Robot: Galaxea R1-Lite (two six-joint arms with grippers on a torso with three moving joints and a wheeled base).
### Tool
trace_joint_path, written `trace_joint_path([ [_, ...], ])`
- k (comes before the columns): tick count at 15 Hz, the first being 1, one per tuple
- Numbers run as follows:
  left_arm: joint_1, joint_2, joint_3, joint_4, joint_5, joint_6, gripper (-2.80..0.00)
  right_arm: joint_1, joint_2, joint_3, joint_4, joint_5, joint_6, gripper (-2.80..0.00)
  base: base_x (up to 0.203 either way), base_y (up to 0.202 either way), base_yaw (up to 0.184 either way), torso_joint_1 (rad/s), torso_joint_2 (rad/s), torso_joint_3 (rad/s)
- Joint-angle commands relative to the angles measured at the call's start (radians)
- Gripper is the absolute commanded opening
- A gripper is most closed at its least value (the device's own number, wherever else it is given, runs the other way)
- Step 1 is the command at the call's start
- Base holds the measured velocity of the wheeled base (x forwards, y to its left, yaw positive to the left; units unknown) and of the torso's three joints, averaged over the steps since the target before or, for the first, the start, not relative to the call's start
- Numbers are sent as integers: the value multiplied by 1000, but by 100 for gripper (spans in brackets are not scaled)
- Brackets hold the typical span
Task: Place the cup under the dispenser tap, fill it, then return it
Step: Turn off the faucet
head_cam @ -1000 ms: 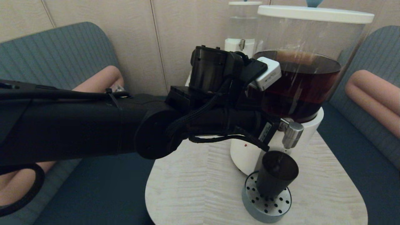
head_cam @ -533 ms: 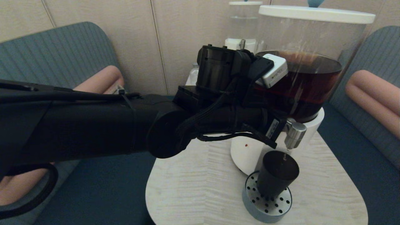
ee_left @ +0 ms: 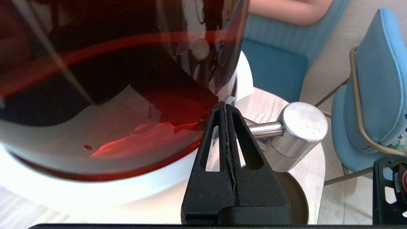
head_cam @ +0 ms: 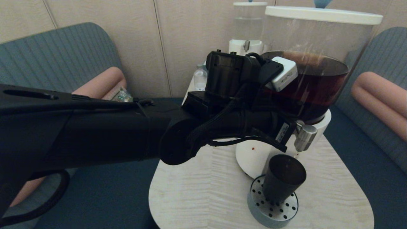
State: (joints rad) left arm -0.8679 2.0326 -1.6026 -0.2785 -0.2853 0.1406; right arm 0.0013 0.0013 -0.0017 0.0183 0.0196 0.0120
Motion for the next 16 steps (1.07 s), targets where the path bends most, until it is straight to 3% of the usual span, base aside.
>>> trace_joint_path([
  [1,1,11,5,-7,0,0,-280,0,0,0,0,0,0,-280,0,0,0,0,0,0],
  [12,-5,11,21,-40,-2,0,-280,0,0,0,0,0,0,-280,0,0,0,0,0,0],
  [16,-6,25,23,-107,2,-1,-280,0,0,0,0,0,0,-280,0,0,0,0,0,0],
])
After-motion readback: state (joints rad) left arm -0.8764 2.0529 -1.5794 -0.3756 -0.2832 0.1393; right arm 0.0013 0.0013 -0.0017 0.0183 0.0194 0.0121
